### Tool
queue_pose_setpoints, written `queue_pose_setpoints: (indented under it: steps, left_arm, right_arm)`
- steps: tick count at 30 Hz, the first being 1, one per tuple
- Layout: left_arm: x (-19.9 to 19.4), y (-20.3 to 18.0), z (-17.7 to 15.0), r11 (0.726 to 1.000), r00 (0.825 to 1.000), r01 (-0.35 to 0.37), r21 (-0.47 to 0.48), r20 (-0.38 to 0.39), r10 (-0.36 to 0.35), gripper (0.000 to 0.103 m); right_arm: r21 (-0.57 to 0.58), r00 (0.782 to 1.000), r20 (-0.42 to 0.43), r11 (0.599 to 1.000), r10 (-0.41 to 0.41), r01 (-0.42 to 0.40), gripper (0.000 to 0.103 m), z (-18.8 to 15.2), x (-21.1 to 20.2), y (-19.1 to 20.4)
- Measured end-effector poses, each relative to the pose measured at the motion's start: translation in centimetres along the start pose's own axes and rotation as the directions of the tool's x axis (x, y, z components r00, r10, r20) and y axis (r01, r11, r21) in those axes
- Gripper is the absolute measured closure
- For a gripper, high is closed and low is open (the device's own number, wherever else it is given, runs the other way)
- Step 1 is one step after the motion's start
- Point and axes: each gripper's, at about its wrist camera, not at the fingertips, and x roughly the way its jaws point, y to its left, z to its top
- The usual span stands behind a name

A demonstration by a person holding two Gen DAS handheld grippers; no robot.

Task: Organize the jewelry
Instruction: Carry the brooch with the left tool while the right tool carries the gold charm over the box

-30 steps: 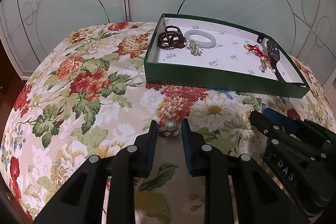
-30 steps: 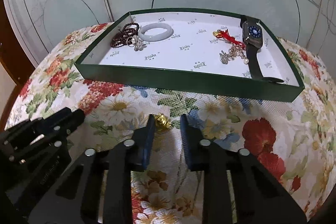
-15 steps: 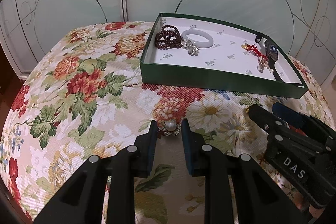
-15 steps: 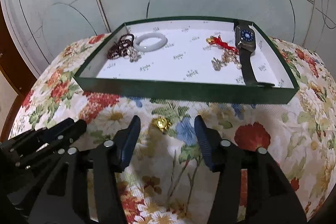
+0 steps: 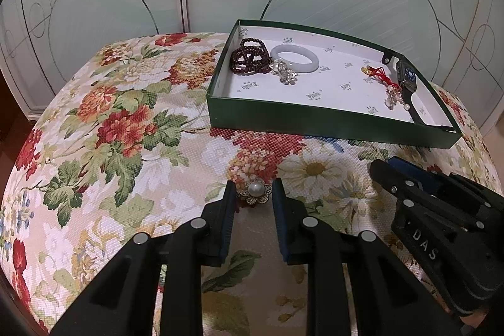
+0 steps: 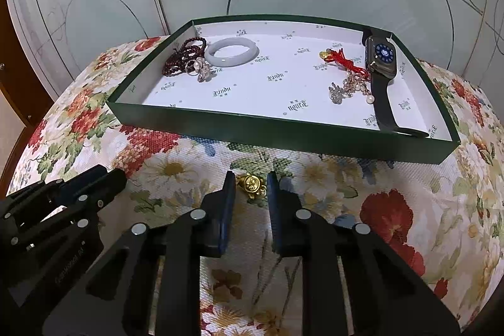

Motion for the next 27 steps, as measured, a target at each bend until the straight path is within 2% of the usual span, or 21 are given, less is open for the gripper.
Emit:
queue_pose_setpoints:
  steps: [9, 16, 22, 24, 27]
  left_arm:
    - [-0.3, -0.4, 0.4, 1.0, 1.0, 0.008, 0.015, 0.011, -0.008, 0.079]
    - [-1.6, -1.4, 2.1, 0.999, 0.998, 0.046, 0.028, 0.03, -0.047, 0.079]
    - [-2.3, -3.2, 6.1, 0.995, 0.994, 0.053, 0.081, 0.094, -0.061, 0.079]
    - [-2.1, -4.0, 7.9, 0.994, 0.99, 0.041, 0.103, 0.128, -0.054, 0.079]
    - [-0.6, -5.4, 10.4, 0.992, 0.989, 0.038, 0.121, 0.136, -0.054, 0.079]
  right_arm:
    - [-0.001, 0.999, 0.033, 1.0, -0.007, 0.007, 0.083, -0.1, -1.8, -0.5]
    - [0.016, 0.994, 0.106, 1.0, 0.005, -0.007, 0.083, 2.0, -5.5, -1.6]
    - [0.039, 0.986, 0.169, 0.999, 0.009, -0.016, 0.083, 5.5, -7.4, -3.3]
    - [0.04, 0.984, 0.177, 0.999, 0.005, -0.012, 0.083, 6.7, -7.2, -3.7]
    - [0.059, 0.987, 0.162, 0.998, 0.012, -0.022, 0.083, 8.4, -5.5, -4.5]
